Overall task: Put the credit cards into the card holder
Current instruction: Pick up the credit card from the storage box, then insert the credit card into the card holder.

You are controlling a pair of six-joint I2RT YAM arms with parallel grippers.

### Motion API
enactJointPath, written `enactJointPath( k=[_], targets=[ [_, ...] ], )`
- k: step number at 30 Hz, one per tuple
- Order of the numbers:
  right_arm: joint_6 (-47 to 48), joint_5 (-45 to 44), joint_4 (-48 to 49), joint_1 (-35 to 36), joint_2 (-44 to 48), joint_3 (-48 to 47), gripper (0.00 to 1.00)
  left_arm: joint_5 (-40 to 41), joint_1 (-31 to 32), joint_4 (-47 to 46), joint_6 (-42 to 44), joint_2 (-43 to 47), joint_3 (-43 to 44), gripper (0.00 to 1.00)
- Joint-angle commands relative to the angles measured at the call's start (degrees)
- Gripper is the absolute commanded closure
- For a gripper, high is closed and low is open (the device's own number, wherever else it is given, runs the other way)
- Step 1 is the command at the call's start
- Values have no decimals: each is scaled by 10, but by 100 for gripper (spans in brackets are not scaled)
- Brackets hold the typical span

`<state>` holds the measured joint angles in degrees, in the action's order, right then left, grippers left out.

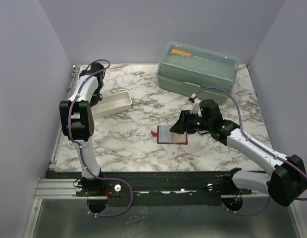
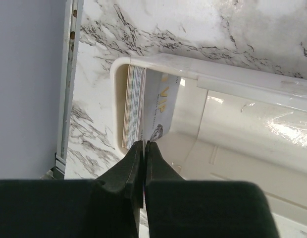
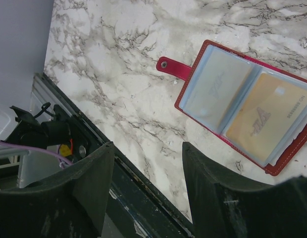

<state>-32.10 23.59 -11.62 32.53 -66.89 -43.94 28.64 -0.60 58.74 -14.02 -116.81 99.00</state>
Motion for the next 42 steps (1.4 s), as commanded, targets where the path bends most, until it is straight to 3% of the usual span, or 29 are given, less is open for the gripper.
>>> enactJointPath(
  k=[1, 8, 11, 14, 18, 22, 25, 29, 34, 42],
  targets=[
    [-2, -5, -5, 0, -8, -2, 39, -8, 17, -5, 2, 42, 38, 100],
    [-9, -29, -48, 0, -6, -27, 39, -92, 54, -6, -10, 106, 78, 100],
    [-22, -22, -52, -1, -4, -32, 39, -180, 75, -12, -29, 146, 88, 100],
    [-42, -5, -53, -1, -1, -34, 39, -332, 93, -67, -55, 215, 41, 100],
    [-89, 30, -13, 0, 28, -23, 39, -541, 118, -252, -137, 333, -137, 100],
    [-163, 80, 127, 1, 77, 32, 35, -651, 158, -581, -314, 456, -376, 100],
    [-233, 82, 237, 1, 115, 80, 33, -643, 198, -837, -446, 514, -525, 100],
    [-276, 54, 301, 1, 144, 102, 27, -600, 265, -998, -519, 530, -610, 100],
    [-292, 39, 319, 1, 141, 98, 27, -578, 324, -1117, -578, 517, -660, 100],
    [-333, 14, 395, 1, 153, 136, 47, -604, 351, -1225, -643, 455, -676, 100]
  ],
)
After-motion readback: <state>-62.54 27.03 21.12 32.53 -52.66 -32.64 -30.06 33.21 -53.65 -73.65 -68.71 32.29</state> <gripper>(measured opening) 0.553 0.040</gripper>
